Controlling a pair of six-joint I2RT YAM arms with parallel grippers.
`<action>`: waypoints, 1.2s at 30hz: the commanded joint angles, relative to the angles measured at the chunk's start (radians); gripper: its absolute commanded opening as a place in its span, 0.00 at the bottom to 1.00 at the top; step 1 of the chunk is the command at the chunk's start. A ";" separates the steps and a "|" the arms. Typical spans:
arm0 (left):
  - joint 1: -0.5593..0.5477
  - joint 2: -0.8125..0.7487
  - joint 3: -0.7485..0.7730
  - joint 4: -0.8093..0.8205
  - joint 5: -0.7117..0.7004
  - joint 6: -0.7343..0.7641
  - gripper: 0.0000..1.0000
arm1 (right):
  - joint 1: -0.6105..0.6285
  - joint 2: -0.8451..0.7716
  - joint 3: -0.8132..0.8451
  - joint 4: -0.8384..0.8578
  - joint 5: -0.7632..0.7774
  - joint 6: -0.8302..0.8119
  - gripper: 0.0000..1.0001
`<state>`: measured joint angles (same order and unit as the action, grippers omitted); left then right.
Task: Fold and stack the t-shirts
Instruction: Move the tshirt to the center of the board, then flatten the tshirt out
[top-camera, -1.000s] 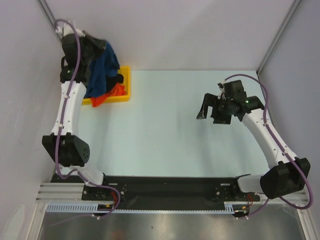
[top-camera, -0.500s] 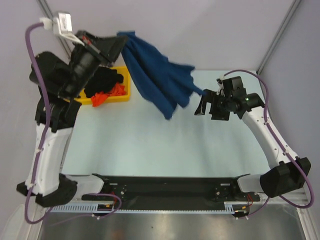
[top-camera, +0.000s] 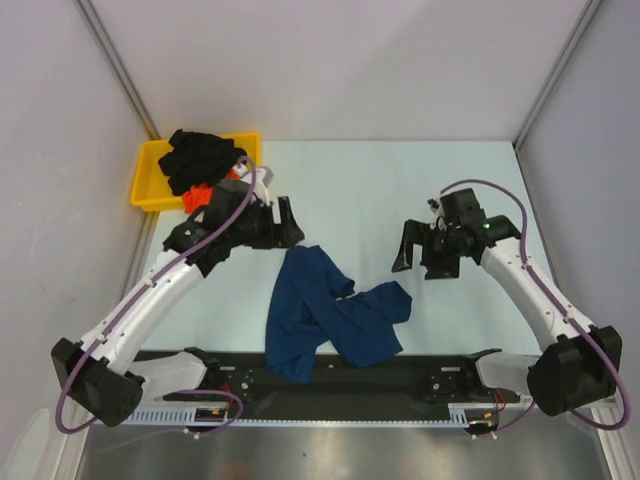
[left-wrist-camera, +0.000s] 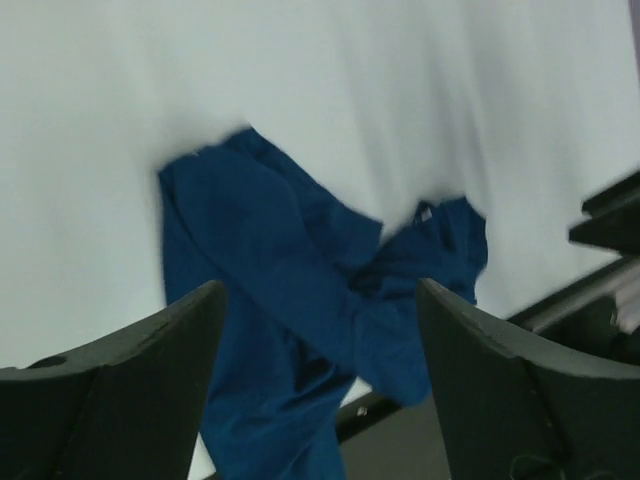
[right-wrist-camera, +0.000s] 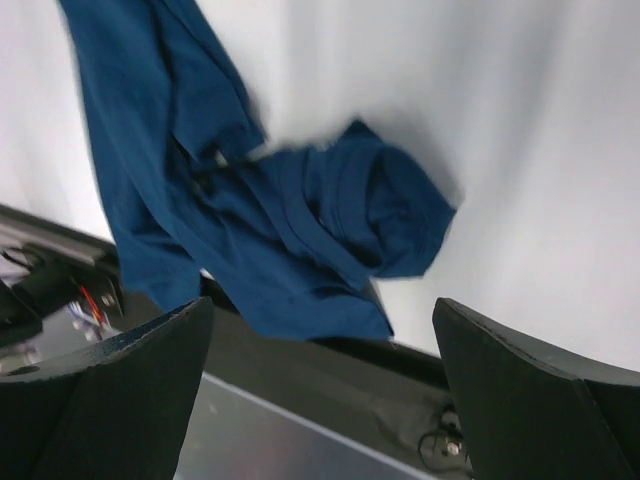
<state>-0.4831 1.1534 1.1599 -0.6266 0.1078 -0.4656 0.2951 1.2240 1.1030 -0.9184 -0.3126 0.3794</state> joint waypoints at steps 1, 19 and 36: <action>-0.129 -0.011 -0.009 -0.030 0.033 0.090 0.80 | 0.018 0.043 -0.086 -0.034 -0.107 -0.042 1.00; -0.548 0.443 0.027 -0.031 0.009 0.085 0.98 | 0.026 0.129 -0.341 0.256 -0.200 0.090 0.82; -0.565 0.627 0.087 -0.016 -0.085 0.126 0.66 | 0.036 0.288 -0.296 0.323 -0.191 0.050 0.69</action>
<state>-1.0496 1.7382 1.1942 -0.6605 0.0303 -0.3763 0.3229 1.4994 0.7788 -0.6376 -0.4957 0.4328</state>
